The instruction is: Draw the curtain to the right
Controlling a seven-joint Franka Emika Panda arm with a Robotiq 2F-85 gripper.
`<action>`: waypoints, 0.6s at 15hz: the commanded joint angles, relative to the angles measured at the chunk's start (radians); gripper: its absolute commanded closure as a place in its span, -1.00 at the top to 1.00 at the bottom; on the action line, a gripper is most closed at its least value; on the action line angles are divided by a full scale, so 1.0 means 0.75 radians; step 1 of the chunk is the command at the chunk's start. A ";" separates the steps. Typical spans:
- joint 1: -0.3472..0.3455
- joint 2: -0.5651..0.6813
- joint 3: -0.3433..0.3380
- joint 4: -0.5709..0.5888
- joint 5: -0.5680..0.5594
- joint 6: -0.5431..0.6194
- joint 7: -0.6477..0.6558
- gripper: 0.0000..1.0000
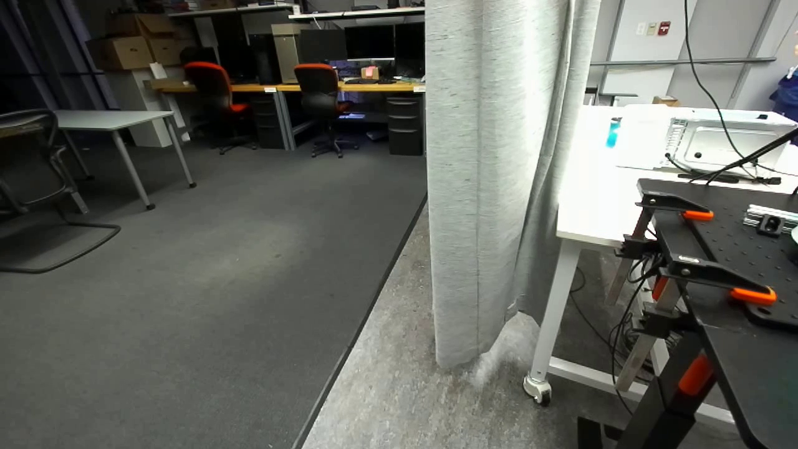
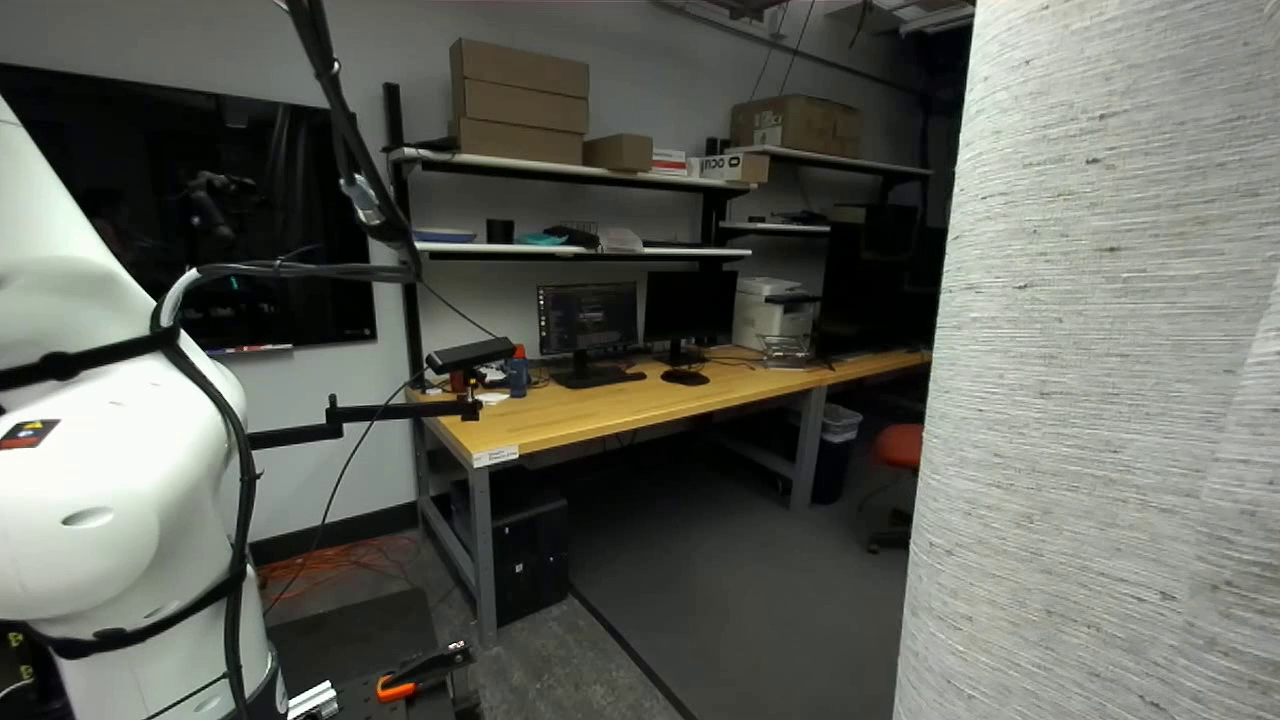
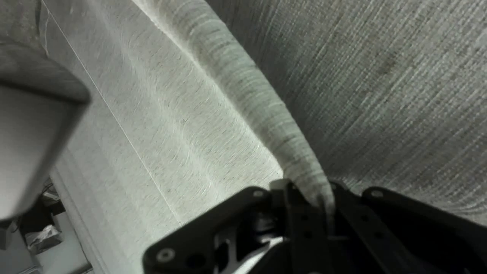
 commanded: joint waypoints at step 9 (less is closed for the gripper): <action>-0.008 -0.218 0.534 -0.333 -0.270 0.068 -0.084 -0.99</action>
